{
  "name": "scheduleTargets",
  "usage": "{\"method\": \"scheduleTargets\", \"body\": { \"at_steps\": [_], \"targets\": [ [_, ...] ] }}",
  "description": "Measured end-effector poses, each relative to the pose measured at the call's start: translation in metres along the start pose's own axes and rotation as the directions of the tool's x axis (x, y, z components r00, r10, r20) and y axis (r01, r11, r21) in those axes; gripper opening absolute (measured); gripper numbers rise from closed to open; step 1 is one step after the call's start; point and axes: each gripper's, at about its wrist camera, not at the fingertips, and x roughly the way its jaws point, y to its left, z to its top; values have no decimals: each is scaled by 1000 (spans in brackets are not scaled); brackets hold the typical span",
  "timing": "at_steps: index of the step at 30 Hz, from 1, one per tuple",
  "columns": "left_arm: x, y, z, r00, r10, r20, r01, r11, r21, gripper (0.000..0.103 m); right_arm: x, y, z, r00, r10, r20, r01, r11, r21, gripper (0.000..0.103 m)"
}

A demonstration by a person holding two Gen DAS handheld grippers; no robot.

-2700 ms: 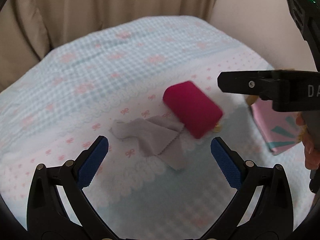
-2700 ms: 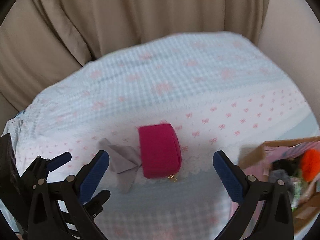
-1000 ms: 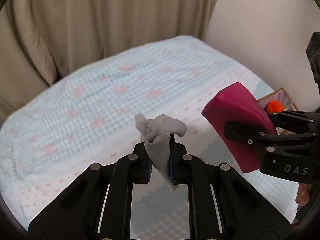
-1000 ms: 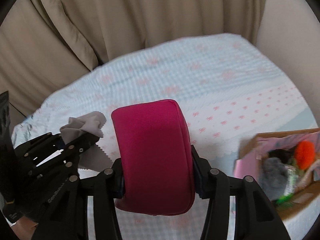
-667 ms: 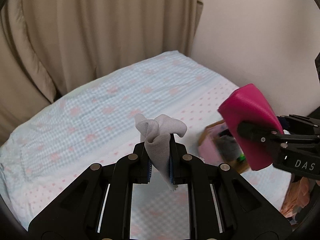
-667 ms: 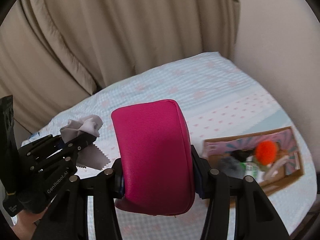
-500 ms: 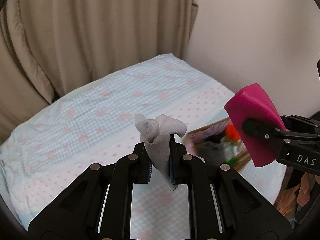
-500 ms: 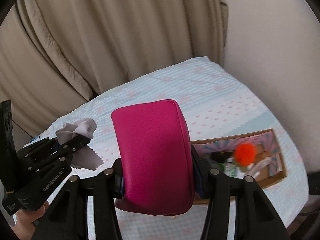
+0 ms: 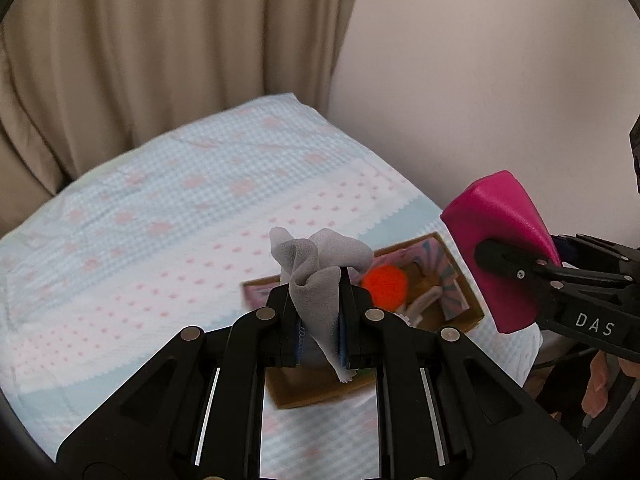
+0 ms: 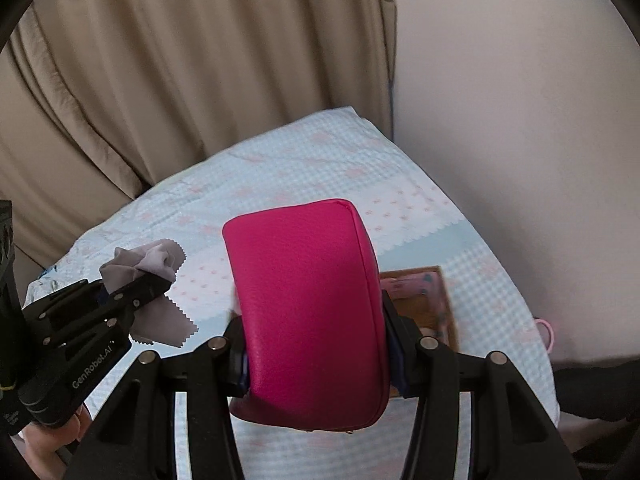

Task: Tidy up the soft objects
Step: 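Carry the cloth and pouch over the pink box and open both tools inside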

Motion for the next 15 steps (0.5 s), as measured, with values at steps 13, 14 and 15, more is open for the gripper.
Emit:
{"method": "scheduleTargets", "body": {
  "at_steps": [13,14,15],
  "targets": [
    [122,-38,-27,983,6,-184,-6,1000,-2,11,95,-88,-16,983,0,-184,8,999,40,47],
    [131,-38,-30,980,7,-199,-7,1000,-1,11,102,-92,-20,980,0,-198,9,999,45,47],
    [140,-39,-35,976,8,-216,-8,1000,0,11,110,-97,-22,977,4,-212,7,999,53,47]
  ]
}}
